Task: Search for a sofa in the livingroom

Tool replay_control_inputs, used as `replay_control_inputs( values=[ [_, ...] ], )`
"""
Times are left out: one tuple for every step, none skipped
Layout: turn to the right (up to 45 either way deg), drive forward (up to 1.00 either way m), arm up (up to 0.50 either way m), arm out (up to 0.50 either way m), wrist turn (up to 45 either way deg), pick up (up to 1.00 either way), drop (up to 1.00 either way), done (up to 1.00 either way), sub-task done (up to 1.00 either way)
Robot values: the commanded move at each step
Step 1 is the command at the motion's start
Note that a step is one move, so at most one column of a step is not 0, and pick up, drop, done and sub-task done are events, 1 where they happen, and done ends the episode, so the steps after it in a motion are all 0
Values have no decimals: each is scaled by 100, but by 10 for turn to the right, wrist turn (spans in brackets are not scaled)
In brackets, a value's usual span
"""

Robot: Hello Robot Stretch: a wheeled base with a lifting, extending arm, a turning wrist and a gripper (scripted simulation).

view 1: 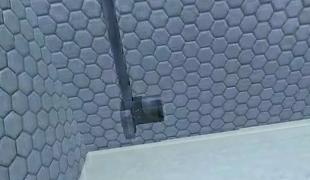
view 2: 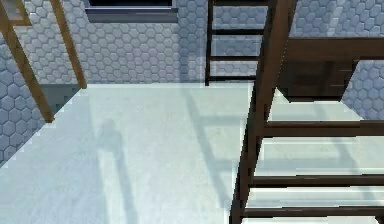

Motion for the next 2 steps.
replay_control_inputs(
  values=[
    [450, 0, 0, 0, 0, 0, 0, 0, 0],
    [60, 0, 0, 0, 0, 0, 0, 0, 0]
  ],
)
